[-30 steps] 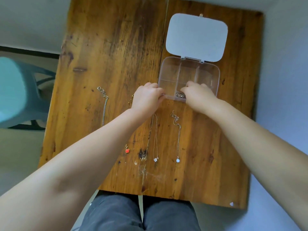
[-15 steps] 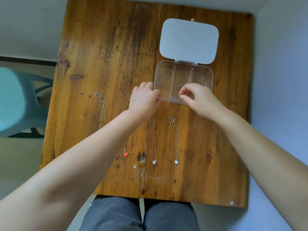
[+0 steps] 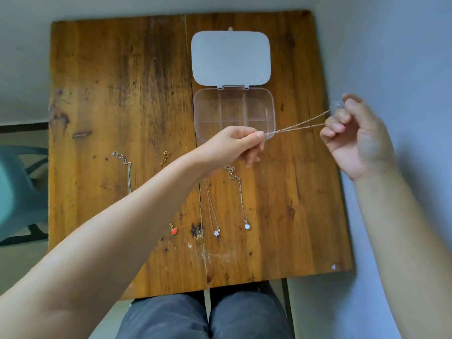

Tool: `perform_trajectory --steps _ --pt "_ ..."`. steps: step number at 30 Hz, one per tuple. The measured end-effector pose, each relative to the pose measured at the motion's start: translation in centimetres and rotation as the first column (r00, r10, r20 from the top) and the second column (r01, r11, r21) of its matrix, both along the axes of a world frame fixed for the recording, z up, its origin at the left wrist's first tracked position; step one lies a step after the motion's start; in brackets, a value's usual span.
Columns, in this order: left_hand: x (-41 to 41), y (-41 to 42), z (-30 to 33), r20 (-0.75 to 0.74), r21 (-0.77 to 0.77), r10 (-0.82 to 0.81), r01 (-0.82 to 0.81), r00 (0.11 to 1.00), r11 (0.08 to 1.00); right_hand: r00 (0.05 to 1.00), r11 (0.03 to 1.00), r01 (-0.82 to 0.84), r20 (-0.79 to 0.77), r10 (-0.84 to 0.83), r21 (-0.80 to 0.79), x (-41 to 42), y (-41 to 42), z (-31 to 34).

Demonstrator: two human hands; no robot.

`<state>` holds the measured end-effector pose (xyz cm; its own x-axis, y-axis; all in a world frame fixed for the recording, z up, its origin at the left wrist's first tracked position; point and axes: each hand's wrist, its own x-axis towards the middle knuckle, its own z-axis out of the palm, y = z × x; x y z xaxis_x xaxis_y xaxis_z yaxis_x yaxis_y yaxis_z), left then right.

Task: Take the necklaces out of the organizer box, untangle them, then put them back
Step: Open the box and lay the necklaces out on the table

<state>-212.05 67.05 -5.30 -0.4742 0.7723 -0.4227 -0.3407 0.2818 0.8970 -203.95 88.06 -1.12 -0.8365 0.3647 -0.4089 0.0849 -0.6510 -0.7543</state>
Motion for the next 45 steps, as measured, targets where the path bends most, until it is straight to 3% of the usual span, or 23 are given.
perform_trajectory --steps 3,5,8,10,12,16,24,26,29,31,38,42,45 --pt "0.8 -0.1 -1.3 0.247 -0.009 -0.026 0.029 0.969 1.0 0.977 0.978 0.198 0.091 -0.191 -0.072 3.1 1.3 -1.8" --pt "1.7 0.3 -1.7 0.418 -0.002 0.013 -0.014 0.909 1.0 0.948 0.977 0.211 0.237 -0.211 0.023 4.8 1.1 -3.3" --pt "3.4 2.0 -1.9 0.669 0.037 0.103 -0.172 0.736 0.984 0.851 0.919 -0.065 0.503 -0.152 0.388 7.0 -1.2 -5.3" --pt "4.6 3.4 -1.8 0.763 -0.007 0.179 -0.269 0.621 0.963 0.849 0.811 -0.19 0.508 -0.147 0.553 8.2 -3.2 -5.7" --pt "5.4 4.5 -1.9 0.782 -0.083 0.256 -0.313 0.568 0.946 0.878 0.716 -0.262 0.468 -0.102 0.647 8.9 -4.9 -5.4" --pt "6.4 5.6 -1.4 0.747 -0.133 0.292 -0.296 0.598 0.946 0.887 0.644 -0.364 0.46 0.021 0.673 8.6 -6.9 -5.1" --pt "6.4 6.0 -1.2 0.722 -0.164 0.297 -0.262 0.625 0.951 0.877 0.518 -0.406 0.48 -0.011 0.753 8.4 -5.6 -5.6" --pt "6.0 6.1 -1.3 0.71 -0.179 0.331 -0.295 0.621 0.938 0.883 0.577 -0.389 0.47 0.01 0.718 8.9 -4.9 -5.5" --pt "5.2 6.6 -1.7 0.702 -0.19 0.402 -0.389 0.588 0.901 0.909 0.743 -0.324 0.41 0.074 0.585 9.8 -3.9 -5.3" --pt "4.4 7.1 -2.0 0.666 -0.232 0.467 -0.433 0.582 0.871 0.919 0.787 -0.275 0.39 0.048 0.552 10.7 -3.3 -5.6" --pt "2.3 8.9 -4.1 0.327 -0.391 0.575 -0.446 0.75 0.805 0.84 0.84 -0.285 0.542 -0.013 0.462 14.8 -4.3 -9.2" --pt "2.7 9.7 -5.3 0.026 -0.431 0.382 -0.334 0.924 0.838 0.757 0.849 -0.367 0.652 0.035 0.381 15.9 -6.7 -11.6" --pt "3.0 9.8 -6.2 -0.088 -0.454 0.314 -0.319 0.945 0.832 0.695 0.774 -0.467 0.719 0.022 0.428 16.1 -8.1 -12.7"
